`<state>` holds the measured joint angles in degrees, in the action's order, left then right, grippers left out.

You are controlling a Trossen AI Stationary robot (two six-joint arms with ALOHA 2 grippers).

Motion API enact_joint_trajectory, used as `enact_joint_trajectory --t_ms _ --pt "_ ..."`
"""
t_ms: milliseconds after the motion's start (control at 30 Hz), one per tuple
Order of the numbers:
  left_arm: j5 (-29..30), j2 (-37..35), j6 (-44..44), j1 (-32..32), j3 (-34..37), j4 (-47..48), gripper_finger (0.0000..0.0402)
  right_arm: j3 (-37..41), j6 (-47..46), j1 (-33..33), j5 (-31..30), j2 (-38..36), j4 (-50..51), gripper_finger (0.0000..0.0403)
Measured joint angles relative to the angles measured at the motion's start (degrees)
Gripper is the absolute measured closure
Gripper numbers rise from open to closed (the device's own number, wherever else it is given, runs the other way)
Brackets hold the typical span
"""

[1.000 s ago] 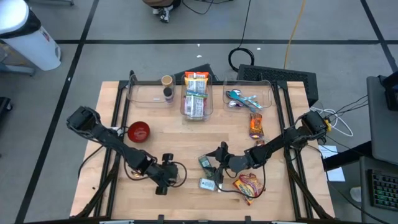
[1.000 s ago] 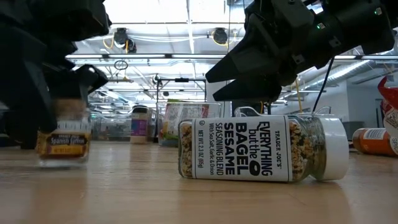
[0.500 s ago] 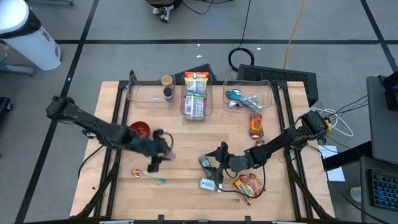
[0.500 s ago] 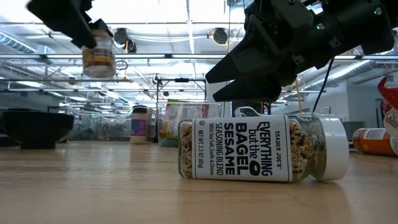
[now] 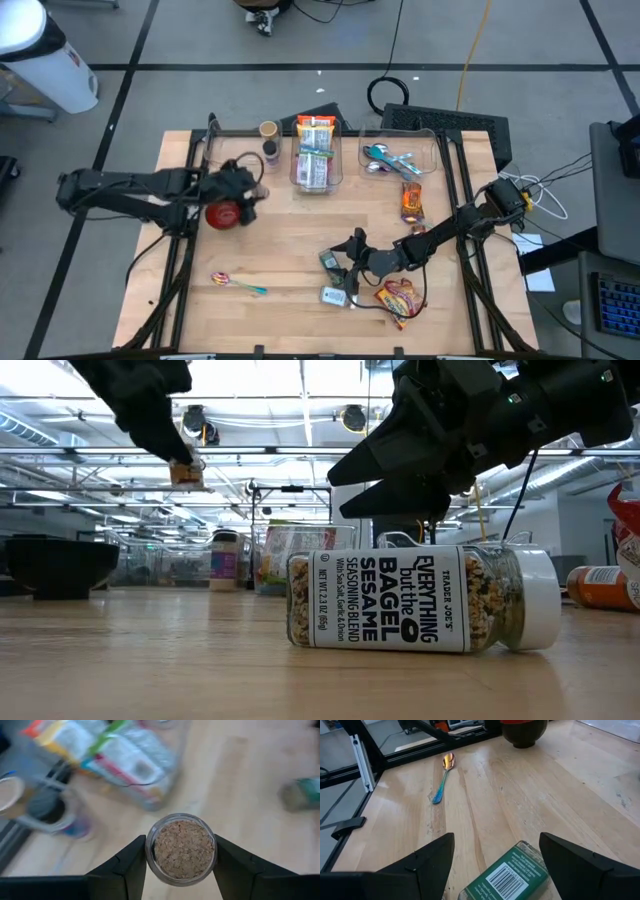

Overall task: Pick & Place Food Item
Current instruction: Put the brown seasoning bottle into the left transparent bin

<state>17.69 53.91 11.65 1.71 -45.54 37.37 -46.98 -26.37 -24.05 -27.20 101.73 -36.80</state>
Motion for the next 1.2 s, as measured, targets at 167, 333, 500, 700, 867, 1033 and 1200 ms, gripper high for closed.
enact_joint_trajectory --t_ms 167,333,500,700,867,1033,1200 --pt "0.0 0.54 -2.29 8.25 0.0 0.26 0.0211 0.0 0.0 -0.02 0.02 0.0 -0.15 0.0119" --pt "-0.08 0.52 -2.92 16.37 0.0 -0.11 0.0211 0.0 0.02 -0.02 0.06 0.0 -0.67 0.0119" --pt "-1.16 0.52 -4.49 23.89 0.0 -0.01 0.0211 0.0 0.0 -0.02 0.17 0.0 -0.74 0.0119" --pt "-1.13 0.52 -4.03 32.41 0.0 -2.11 0.0211 0.0 0.0 -0.04 0.17 0.0 -0.74 0.0119" --pt "-1.14 0.58 -3.52 38.3 0.0 -5.38 0.0211 0.0 0.01 -0.04 0.17 0.0 -0.74 0.0119" --pt "-1.2 4.22 -2.38 42.8 0.0 -7.78 0.0211 0.0 0.02 -0.04 0.2 0.0 -0.72 0.0119" --pt "-2.87 10.18 0.58 46.43 0.0 -9.26 0.0211 0.0 0.0 -0.06 0.2 0.0 -0.72 0.0119"
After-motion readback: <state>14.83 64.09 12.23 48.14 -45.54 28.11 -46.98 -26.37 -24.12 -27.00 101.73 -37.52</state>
